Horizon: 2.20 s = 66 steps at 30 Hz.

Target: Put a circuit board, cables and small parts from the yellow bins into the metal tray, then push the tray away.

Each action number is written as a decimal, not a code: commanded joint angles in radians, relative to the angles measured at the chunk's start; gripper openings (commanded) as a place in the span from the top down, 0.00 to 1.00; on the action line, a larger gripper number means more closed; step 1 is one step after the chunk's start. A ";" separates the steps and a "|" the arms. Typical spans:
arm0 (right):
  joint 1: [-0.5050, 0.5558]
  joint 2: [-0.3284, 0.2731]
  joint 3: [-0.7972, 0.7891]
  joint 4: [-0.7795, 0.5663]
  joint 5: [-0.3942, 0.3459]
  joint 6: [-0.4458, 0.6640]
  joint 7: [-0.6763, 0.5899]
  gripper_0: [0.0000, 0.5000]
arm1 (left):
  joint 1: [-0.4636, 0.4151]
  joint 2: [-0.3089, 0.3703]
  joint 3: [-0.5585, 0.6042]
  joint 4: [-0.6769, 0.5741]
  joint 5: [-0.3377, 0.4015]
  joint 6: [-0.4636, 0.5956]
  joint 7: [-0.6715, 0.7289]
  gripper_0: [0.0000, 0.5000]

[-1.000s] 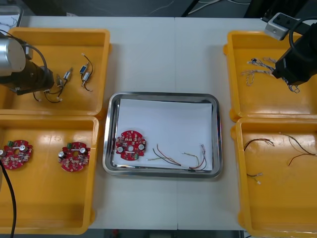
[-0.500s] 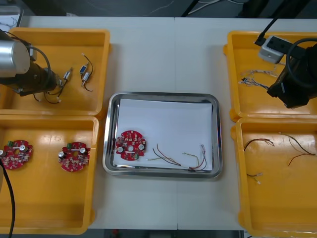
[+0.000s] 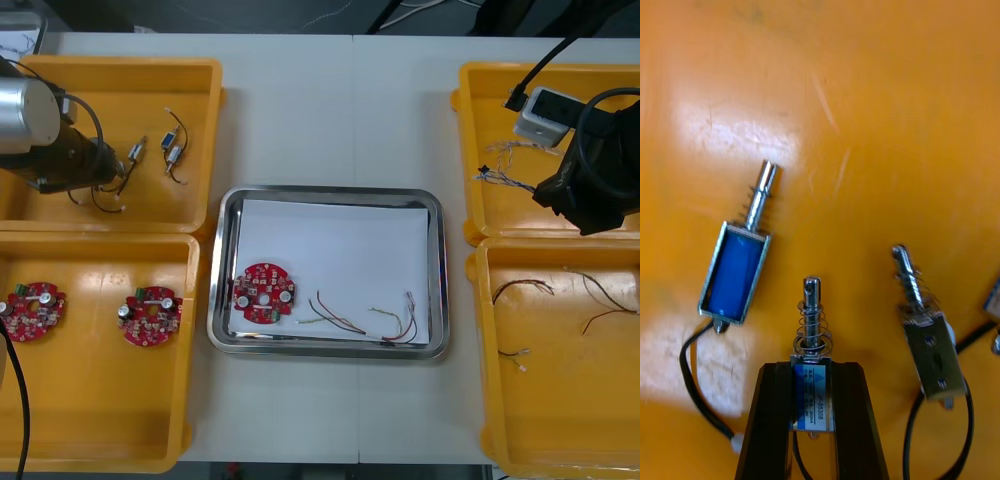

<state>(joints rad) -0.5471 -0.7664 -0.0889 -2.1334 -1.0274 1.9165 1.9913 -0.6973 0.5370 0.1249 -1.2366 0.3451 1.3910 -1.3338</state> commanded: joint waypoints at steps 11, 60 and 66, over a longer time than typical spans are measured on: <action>0.024 0.003 -0.032 -0.033 0.020 0.003 -0.028 1.00 | -0.010 0.012 0.107 -0.313 0.034 0.342 0.093 1.00; 0.024 0.027 -0.031 -0.042 0.041 0.003 -0.049 1.00 | -0.042 -0.273 -0.561 -0.598 -0.049 0.470 0.542 1.00; 0.024 0.027 -0.031 -0.042 0.041 0.003 -0.049 1.00 | -0.039 -0.278 -0.561 -0.521 -0.077 0.398 0.502 1.00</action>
<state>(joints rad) -0.5288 -0.7470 -0.0893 -2.1480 -0.9917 1.9167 1.9743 -0.7418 0.2875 -0.4215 -1.7817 0.2906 1.8279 -0.7343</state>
